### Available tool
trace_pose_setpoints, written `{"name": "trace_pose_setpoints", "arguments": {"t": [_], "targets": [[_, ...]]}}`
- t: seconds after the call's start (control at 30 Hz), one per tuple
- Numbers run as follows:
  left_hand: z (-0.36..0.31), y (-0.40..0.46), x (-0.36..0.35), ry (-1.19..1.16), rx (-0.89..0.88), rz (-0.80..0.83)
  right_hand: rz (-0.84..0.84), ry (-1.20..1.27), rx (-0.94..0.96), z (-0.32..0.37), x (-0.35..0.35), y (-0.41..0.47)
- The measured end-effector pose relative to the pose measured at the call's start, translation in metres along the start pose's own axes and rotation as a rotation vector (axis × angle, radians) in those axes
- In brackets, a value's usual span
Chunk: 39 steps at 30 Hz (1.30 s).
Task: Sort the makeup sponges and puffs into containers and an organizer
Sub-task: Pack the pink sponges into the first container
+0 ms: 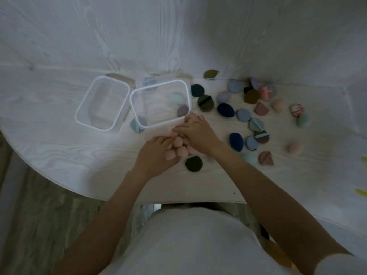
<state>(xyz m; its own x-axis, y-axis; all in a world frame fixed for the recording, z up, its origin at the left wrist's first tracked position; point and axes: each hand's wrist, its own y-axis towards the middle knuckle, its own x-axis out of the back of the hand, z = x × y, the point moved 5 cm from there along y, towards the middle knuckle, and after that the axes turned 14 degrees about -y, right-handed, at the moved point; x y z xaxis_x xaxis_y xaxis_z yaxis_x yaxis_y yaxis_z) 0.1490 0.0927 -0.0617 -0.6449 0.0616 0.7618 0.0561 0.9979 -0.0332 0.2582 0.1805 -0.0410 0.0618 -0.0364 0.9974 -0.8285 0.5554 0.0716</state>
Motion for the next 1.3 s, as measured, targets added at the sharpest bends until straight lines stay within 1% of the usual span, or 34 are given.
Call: {"name": "trace_pose_setpoints", "arguments": {"t": [0.1,0.17,0.23,0.3,0.33,0.4,0.43,0.5,0.57,0.67,0.73,0.8,0.83,0.9,0.97,1.0,1.03,1.13,1.17,1.23,1.3], "targets": [[-0.026,0.006,0.012,0.003,-0.037,-0.115,0.049,0.258,-0.159,-0.033,0.019,-0.04],[-0.055,0.018,0.015,-0.072,-0.047,-0.121,0.04,0.356,-0.336,-0.062,0.03,-0.08],[-0.095,0.041,0.003,-0.148,-0.14,-0.075,0.028,0.339,-0.56,-0.101,0.031,-0.132],[-0.132,0.071,-0.022,-0.227,-0.214,0.003,-0.011,0.196,-0.755,-0.14,0.025,-0.183],[-0.151,0.089,-0.041,-0.262,-0.238,0.039,0.0,0.117,-0.837,-0.161,0.023,-0.208],[-0.176,0.123,-0.078,-0.27,-0.287,0.069,0.129,0.033,-0.971,-0.189,0.014,-0.242],[-0.188,0.142,-0.098,-0.264,-0.296,0.088,0.199,0.04,-1.038,-0.202,0.009,-0.255],[-0.208,0.179,-0.135,-0.266,-0.269,0.174,0.283,0.125,-1.145,-0.222,0.001,-0.273],[-0.225,0.209,-0.162,-0.197,-0.327,0.241,0.307,0.179,-1.146,-0.231,-0.009,-0.275],[-0.239,0.249,-0.191,0.0,-0.413,0.255,0.28,0.241,-1.113,-0.24,-0.019,-0.274],[-0.239,0.271,-0.207,0.129,-0.354,0.302,0.237,0.262,-1.109,-0.246,-0.02,-0.277],[-0.234,0.283,-0.221,0.255,-0.254,0.393,0.191,0.297,-1.097,-0.247,-0.018,-0.283],[-0.232,0.287,-0.224,0.308,-0.238,0.401,0.154,0.32,-1.083,-0.246,-0.017,-0.286],[-0.232,0.29,-0.225,0.419,-0.267,0.349,0.065,0.391,-1.081,-0.244,-0.011,-0.291],[-0.237,0.292,-0.218,0.493,-0.298,0.285,0.018,0.442,-1.101,-0.246,-0.005,-0.291],[-0.239,0.29,-0.21,0.451,-0.287,0.244,0.015,0.446,-1.101,-0.245,-0.001,-0.288],[-0.24,0.284,-0.2,0.357,-0.275,0.194,0.016,0.444,-1.083,-0.244,0.002,-0.284],[-0.236,0.241,-0.164,-0.06,-0.271,0.036,-0.023,0.497,-1.026,-0.233,0.014,-0.266],[-0.225,0.219,-0.146,-0.189,-0.239,-0.036,-0.036,0.535,-0.989,-0.224,0.017,-0.254],[-0.199,0.172,-0.113,-0.389,-0.12,-0.166,-0.025,0.636,-0.944,-0.205,0.022,-0.23],[-0.16,0.115,-0.076,-0.478,0.027,-0.289,0.074,0.747,-0.892,-0.17,0.022,-0.195]]}}
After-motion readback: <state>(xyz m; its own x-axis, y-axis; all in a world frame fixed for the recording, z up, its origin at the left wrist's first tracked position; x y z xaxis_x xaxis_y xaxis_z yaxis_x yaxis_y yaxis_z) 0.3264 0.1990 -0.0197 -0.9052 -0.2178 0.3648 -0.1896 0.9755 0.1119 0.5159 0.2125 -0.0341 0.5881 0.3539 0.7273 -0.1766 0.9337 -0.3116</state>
